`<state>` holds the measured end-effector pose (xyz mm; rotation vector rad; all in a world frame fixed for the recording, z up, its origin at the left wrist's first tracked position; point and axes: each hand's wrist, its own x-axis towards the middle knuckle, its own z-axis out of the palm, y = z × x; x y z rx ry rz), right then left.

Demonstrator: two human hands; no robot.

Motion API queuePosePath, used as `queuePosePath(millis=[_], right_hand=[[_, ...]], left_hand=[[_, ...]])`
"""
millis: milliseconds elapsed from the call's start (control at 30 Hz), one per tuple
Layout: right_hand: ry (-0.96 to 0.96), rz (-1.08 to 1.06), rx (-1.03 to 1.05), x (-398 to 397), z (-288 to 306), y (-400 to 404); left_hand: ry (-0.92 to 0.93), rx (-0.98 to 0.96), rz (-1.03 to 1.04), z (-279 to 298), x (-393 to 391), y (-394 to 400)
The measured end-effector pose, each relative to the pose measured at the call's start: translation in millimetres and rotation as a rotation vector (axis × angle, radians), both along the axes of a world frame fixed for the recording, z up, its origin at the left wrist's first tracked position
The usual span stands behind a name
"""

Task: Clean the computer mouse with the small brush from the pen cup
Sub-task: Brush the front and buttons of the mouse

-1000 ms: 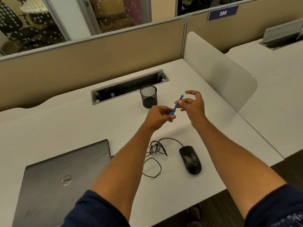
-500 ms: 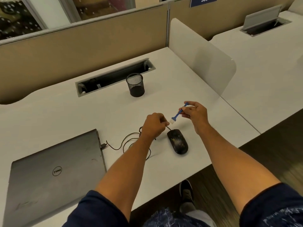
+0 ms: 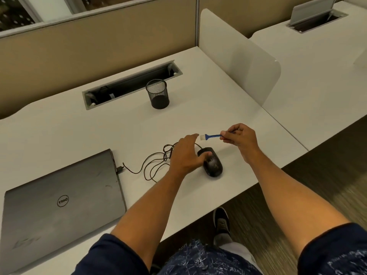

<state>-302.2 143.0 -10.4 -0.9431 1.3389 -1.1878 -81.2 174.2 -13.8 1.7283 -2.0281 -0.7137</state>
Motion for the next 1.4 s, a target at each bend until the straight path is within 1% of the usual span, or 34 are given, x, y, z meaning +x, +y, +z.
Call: queuePosePath(millis=[100, 167, 233, 333, 467, 533, 600, 767, 900, 1067, 1400], right_hand=[[0.06, 0.065, -0.006, -5.4, -1.5, 5.0], [0.067, 0.107, -0.017, -8.6, -2.3, 7.0], [0.081, 0.145, -0.03, -11.2, -3.2, 9.0], [0.13, 0.188, -0.043, -14.5, -3.3, 11.5], [0.307, 0.298, -0.024, -15.5, -1.3, 11.0], [0.403, 0.348, -0.007, -11.8, -0.4, 9.2], [0.443, 0.345, 0.002, -7.9, 0.0, 7.1], [0.446, 0.273, -0.018, -9.9, -3.2, 5.0], [0.419, 0.247, -0.016, -19.5, -6.1, 8.9], [0.38, 0.228, 0.014, -29.6, -10.3, 13.9], [0.299, 0.32, 0.061, -34.4, -16.3, 18.6]], left_hand=[[0.097, 0.039, 0.072, 9.6, -7.4, -4.7], [0.14, 0.023, 0.104, 14.4, -11.8, -7.8], [0.153, -0.007, 0.106, 17.1, -15.6, -9.4], [0.185, 0.008, 0.079, 16.7, -19.9, -10.9], [0.257, 0.03, 0.099, 17.4, -22.7, -12.7], [0.251, 0.031, 0.096, 17.2, -24.3, -12.8], [0.216, 0.022, 0.082, 16.9, -23.5, -11.2], [-0.02, 0.013, -0.088, 6.9, -10.8, 1.2], [-0.114, -0.013, -0.16, -2.0, -6.1, 12.7], [-0.07, 0.037, -0.174, -17.1, -10.0, 27.0], [-0.01, -0.042, -0.128, -34.7, -14.8, 33.9]])
